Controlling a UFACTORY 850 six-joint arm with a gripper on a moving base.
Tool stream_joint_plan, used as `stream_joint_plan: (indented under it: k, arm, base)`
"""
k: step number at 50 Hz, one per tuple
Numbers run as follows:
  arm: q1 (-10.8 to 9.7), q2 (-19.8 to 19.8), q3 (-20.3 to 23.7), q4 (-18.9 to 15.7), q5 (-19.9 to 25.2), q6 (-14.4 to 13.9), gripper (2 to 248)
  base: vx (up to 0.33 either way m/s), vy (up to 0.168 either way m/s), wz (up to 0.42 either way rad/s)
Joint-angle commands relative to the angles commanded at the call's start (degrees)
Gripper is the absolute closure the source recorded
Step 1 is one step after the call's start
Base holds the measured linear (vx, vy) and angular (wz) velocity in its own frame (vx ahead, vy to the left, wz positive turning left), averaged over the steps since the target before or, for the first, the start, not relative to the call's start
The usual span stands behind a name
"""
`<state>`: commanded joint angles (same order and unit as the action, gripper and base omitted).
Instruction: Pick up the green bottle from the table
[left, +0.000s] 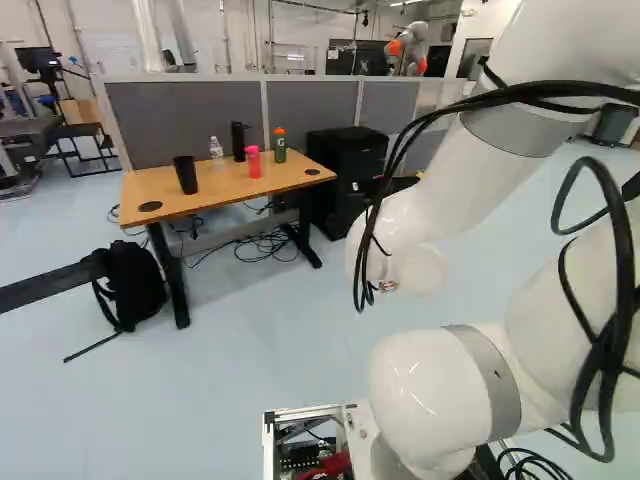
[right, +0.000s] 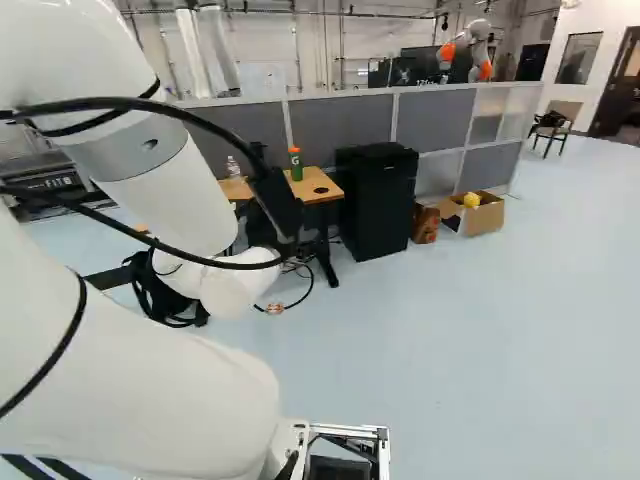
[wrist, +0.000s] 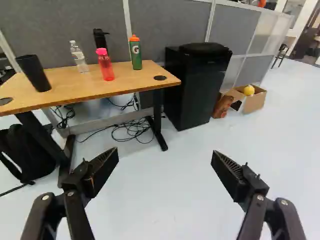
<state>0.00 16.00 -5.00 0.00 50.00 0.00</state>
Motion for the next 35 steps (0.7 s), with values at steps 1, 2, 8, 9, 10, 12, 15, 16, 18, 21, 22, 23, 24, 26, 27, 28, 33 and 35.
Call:
stream_joint_plan:
  k: [1, 2, 8, 9, 10, 12, 15, 16, 18, 21, 22, 23, 24, 26, 27, 28, 33, 35]
  arm:
    - [0.0, 0.0, 0.0, 0.0, 0.0, 0.0, 3]
    - [0.0, 0.0, 0.0, 0.0, 0.0, 0.0, 3]
    - [0.0, 0.0, 0.0, 0.0, 0.0, 0.0, 3]
    - [0.0, 0.0, 0.0, 0.0, 0.0, 0.0, 3]
    - [0.0, 0.0, 0.0, 0.0, 0.0, 0.0, 3]
    - [0.0, 0.0, 0.0, 0.0, 0.0, 0.0, 3]
    - [0.0, 0.0, 0.0, 0.0, 0.0, 0.0, 3]
    - [0.0, 0.0, 0.0, 0.0, 0.0, 0.0, 3]
    - [0.0, 0.0, 0.0, 0.0, 0.0, 0.0, 3]
    - [0.0, 0.0, 0.0, 0.0, 0.0, 0.0, 3]
    - [0.0, 0.0, 0.0, 0.0, 0.0, 0.0, 3]
    - [0.0, 0.0, 0.0, 0.0, 0.0, 0.0, 3]
    - [0.0, 0.0, 0.0, 0.0, 0.0, 0.0, 3]
    - [0.0, 0.0, 0.0, 0.0, 0.0, 0.0, 3]
    - [0.0, 0.0, 0.0, 0.0, 0.0, 0.0, 3]
    - [0.0, 0.0, 0.0, 0.0, 0.0, 0.0, 3]
    - [0.0, 0.0, 0.0, 0.0, 0.0, 0.0, 3]
    - [0.0, 0.0, 0.0, 0.0, 0.0, 0.0, 3]
  base:
    - [0.211, -0.095, -0.334]
    - [0.239, -0.113, -0.376]
    - [0.236, -0.089, -0.266]
    - [0.287, -0.061, -0.099]
    - [0.259, -0.048, -0.061]
    - [0.269, -0.034, -0.02]
    - [0.272, -0.042, 0.0]
    - [0.31, -0.053, -0.02]
    - [0.267, -0.05, -0.018]
    - [0.268, -0.039, -0.021]
    - [0.276, -0.037, -0.017]
    - [0.279, -0.041, -0.011]
    - [0.314, -0.039, -0.008]
    - [0.298, -0.036, -0.018]
    - [0.278, -0.044, -0.008]
    - [0.269, -0.033, 0.008]
    - [0.271, -0.01, 0.121]
    - [0.246, 0.02, 0.198]
